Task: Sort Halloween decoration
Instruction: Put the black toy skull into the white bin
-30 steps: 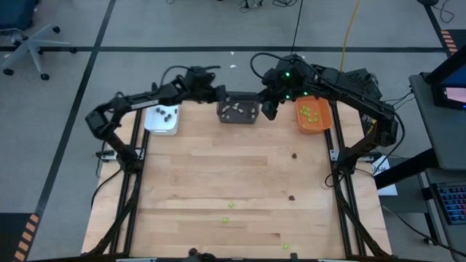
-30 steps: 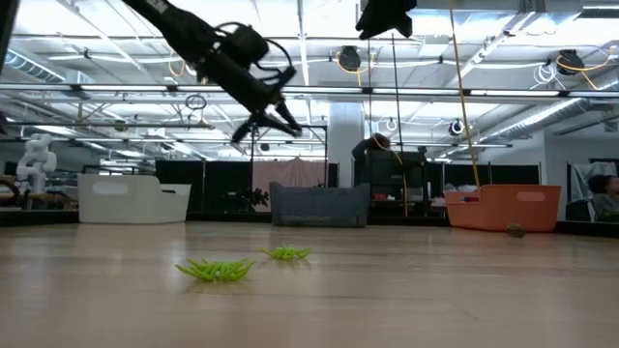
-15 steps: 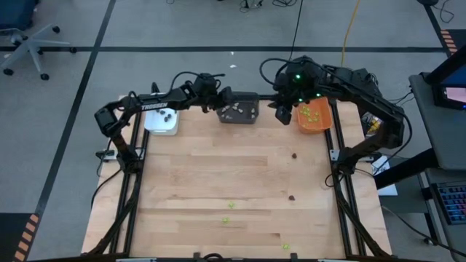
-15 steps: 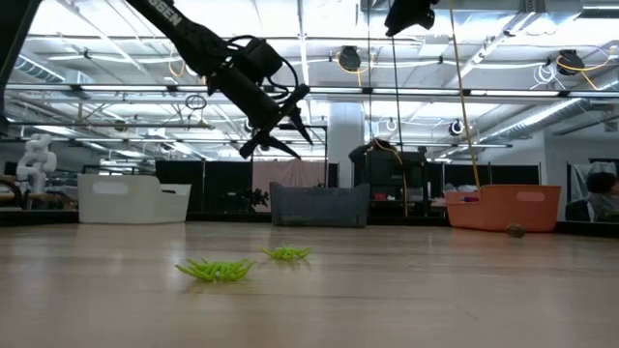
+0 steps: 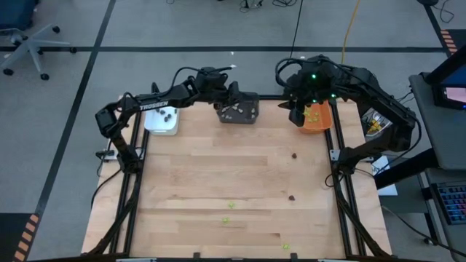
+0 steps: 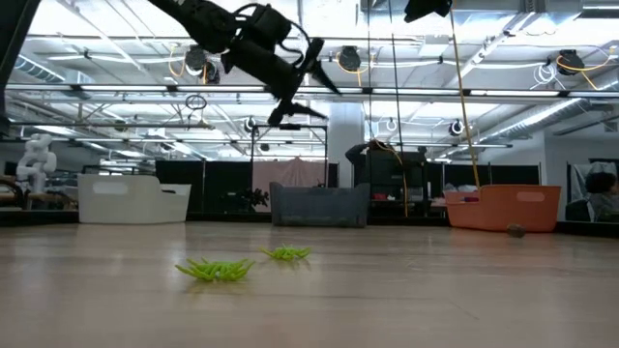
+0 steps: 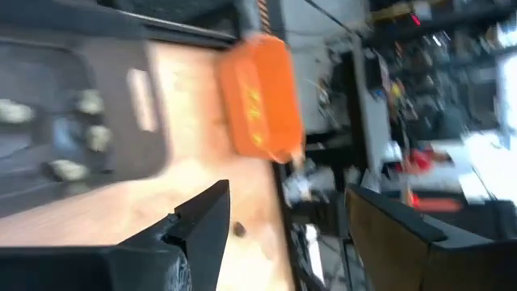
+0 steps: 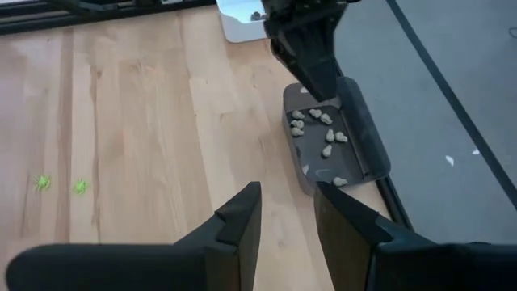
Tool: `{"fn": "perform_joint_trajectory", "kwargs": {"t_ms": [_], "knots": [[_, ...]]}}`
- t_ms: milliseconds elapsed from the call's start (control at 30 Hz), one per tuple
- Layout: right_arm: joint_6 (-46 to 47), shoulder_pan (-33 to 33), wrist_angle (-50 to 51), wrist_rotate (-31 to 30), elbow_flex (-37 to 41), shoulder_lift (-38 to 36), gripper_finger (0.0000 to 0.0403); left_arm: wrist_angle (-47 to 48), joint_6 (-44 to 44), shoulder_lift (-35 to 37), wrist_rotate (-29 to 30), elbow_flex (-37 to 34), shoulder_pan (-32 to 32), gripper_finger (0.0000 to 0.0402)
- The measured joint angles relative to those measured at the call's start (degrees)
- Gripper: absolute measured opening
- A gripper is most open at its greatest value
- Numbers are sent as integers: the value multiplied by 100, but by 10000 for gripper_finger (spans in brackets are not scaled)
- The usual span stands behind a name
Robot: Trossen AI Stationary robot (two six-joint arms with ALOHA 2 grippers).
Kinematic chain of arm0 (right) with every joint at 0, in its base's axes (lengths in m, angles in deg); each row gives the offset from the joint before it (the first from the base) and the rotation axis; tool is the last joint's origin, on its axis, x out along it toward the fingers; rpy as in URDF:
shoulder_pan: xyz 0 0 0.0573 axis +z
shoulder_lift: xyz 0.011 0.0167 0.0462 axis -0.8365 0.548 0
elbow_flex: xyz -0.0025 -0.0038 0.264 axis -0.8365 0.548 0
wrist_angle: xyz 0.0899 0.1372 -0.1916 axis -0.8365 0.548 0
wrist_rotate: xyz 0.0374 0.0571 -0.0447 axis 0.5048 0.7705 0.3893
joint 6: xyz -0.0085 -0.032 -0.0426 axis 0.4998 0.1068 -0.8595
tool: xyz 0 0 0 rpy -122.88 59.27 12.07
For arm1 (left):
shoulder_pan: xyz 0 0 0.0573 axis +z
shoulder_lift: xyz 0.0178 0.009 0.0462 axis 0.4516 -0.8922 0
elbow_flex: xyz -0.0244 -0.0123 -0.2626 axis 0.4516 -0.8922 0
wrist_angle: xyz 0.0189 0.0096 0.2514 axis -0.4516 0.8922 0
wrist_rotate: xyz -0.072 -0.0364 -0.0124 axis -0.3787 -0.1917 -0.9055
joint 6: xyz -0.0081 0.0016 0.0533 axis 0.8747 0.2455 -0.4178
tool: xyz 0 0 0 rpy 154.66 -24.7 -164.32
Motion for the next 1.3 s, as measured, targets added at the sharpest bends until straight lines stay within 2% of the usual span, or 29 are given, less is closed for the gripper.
{"fn": "perform_joint_trajectory", "kwargs": {"t_ms": [133,367,667,867,1067,1167,1300], "knots": [[18,0,3,0,0,-86,102,-3,-123,4,-452,205,-141,242],[441,0,-1,0,0,-90,102,10,-153,11,-688,478,-334,229],[2066,87,-47,-2,0,-72,102,29,-313,210,-1338,478,-412,135],[2981,432,-36,-7,0,-70,102,94,-796,536,-1428,480,-453,80],[3564,797,249,-35,0,-70,102,1306,-2023,919,-1229,480,-719,39],[3675,951,547,-146,0,-70,102,2215,-2723,1073,-898,480,-991,27],[3871,1199,799,-663,124,-75,102,3211,-3325,1112,-258,480,-1456,22]]}}
